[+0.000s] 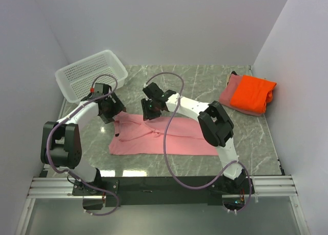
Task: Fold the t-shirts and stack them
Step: Fold the tshirt
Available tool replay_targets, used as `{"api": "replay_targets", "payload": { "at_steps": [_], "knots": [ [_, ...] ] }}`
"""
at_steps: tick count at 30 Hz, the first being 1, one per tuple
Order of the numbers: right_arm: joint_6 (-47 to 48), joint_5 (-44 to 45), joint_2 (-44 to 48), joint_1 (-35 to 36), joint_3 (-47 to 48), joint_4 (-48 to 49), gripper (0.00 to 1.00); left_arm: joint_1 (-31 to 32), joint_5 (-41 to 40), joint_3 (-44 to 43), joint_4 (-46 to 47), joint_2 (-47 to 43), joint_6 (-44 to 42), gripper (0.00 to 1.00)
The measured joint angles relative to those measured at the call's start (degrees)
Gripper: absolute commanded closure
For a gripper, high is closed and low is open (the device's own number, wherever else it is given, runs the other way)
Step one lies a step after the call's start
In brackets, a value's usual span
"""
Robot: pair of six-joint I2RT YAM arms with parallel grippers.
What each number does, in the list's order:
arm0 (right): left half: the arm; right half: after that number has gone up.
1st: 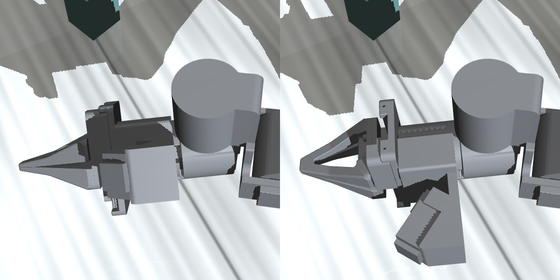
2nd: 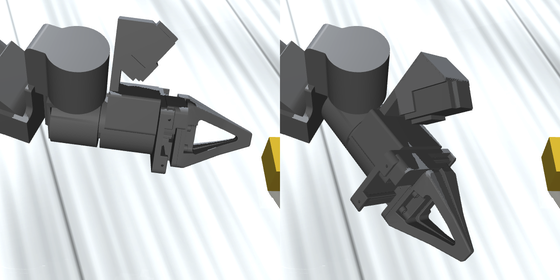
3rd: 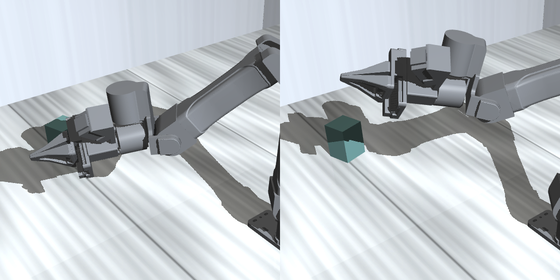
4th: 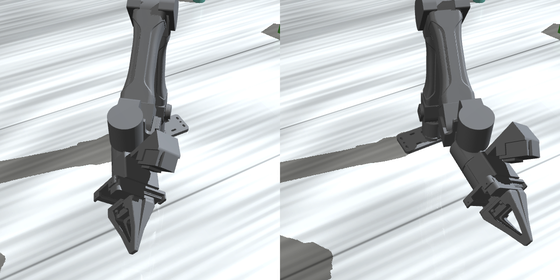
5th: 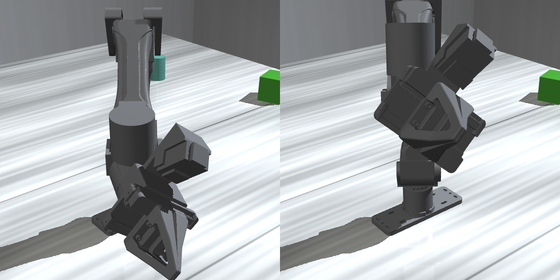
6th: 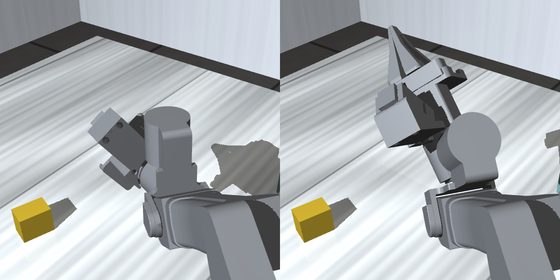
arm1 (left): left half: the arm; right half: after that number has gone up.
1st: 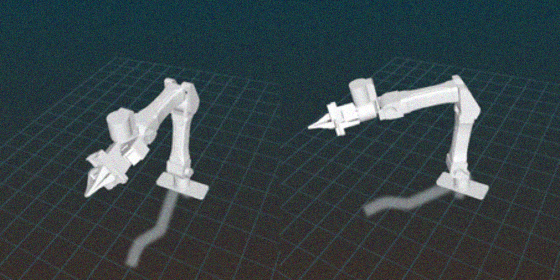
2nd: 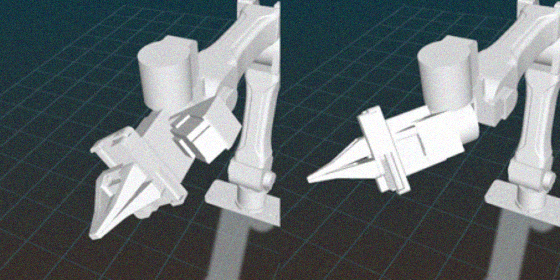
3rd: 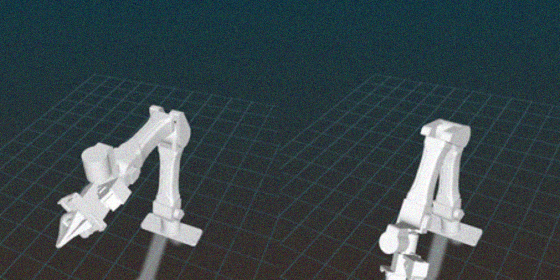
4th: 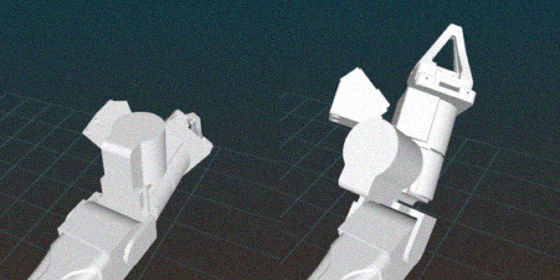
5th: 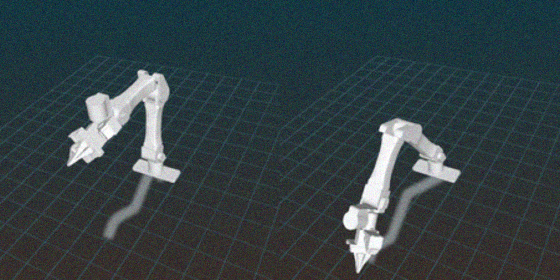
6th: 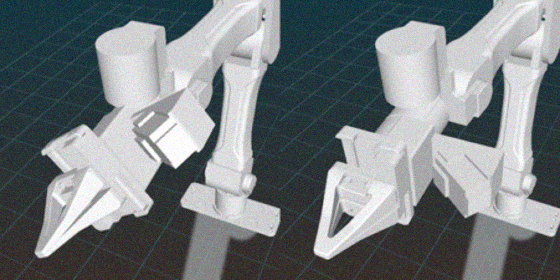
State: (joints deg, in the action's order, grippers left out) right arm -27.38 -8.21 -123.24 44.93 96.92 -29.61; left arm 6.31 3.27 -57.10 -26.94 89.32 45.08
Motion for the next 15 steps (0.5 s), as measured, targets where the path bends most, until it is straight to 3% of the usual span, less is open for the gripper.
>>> {"api": "replay_targets", "payload": {
  "at_steps": [15],
  "knots": [
    [0.48, -1.33, -0.44, 1.97, -0.17, 0.07, 0.59, -0.31, 0.2, 1.62, -0.09, -2.08, -0.02, 0.17]
  ]
}}
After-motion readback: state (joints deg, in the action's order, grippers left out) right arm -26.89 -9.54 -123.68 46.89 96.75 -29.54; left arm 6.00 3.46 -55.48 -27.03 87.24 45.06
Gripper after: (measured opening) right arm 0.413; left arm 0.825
